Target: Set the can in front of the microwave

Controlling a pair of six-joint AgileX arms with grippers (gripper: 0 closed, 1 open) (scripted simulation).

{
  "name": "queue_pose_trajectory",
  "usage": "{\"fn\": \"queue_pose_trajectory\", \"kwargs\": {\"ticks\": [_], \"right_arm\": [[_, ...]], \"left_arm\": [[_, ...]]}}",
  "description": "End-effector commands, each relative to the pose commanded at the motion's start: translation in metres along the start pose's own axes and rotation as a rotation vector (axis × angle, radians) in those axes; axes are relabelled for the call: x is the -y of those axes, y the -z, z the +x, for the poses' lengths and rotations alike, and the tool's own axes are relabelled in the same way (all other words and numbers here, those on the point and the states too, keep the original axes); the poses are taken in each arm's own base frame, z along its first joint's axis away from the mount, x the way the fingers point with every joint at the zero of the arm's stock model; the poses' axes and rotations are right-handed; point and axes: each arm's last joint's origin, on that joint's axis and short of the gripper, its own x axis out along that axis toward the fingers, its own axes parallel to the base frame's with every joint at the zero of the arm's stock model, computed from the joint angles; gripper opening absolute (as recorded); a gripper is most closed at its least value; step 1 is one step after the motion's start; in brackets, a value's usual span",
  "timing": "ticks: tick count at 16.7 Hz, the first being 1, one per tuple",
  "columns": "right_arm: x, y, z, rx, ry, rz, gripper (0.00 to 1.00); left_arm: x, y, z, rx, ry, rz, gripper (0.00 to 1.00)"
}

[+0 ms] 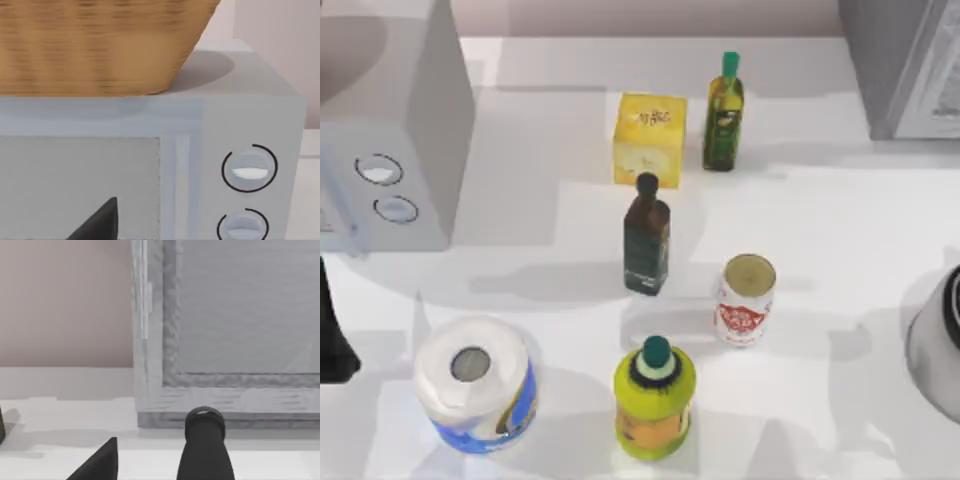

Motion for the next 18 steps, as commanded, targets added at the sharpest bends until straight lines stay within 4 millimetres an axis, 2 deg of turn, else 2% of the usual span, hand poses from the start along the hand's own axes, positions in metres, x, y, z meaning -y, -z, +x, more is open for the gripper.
{"fn": "queue_pose_trajectory", "kwargs": {"ticks": [5, 10, 14, 18], "right_arm": [[0.0, 0.0, 0.0, 0.0, 0.0, 0.0, 1.0], [0.0, 0.0, 0.0, 0.0, 0.0, 0.0, 1.0], [0.0, 0.0, 0.0, 0.0, 0.0, 0.0, 1.0], [0.0, 0.0, 0.0, 0.0, 0.0, 0.0, 1.0]], "left_arm": [[0.003, -0.009, 0.001, -0.044, 0.037, 0.003, 1.0], [0.018, -0.052, 0.012, -0.251, 0.191, 0.025, 1.0], [0.044, -0.103, 0.042, -0.491, 0.346, 0.068, 1.0], [0.092, -0.147, 0.09, -0.749, 0.497, 0.146, 1.0]]}}
